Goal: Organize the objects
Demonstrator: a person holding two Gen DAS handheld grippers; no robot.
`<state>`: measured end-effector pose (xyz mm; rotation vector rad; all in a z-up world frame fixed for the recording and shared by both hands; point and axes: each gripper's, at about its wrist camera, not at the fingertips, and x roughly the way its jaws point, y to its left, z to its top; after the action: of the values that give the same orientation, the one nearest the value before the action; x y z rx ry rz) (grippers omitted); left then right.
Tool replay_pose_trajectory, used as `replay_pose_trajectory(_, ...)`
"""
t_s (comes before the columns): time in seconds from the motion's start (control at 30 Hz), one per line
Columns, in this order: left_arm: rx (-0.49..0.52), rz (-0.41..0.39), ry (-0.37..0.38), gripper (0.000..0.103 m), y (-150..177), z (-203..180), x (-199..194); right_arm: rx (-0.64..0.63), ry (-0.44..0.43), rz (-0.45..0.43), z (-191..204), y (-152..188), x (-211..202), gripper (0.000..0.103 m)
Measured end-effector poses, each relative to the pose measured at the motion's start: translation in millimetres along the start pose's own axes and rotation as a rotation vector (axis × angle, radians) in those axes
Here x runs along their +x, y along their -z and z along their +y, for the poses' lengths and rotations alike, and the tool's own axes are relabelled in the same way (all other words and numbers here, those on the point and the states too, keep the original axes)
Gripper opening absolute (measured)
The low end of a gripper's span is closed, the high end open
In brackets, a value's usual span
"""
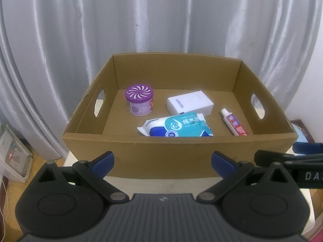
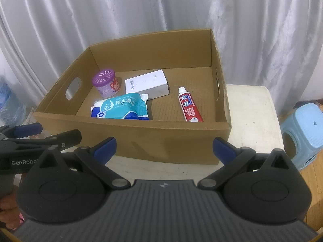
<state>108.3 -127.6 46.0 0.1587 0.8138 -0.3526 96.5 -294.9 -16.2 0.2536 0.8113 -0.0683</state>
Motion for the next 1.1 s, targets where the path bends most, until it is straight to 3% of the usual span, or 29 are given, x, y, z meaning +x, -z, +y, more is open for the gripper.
replay_pose_trajectory(1.1,-0.005,-0.005,-0.004,0.102,-1.0,-1.8,-0.3,0.006,0.007,0.005,0.0,-1.5,1.4,0.102)
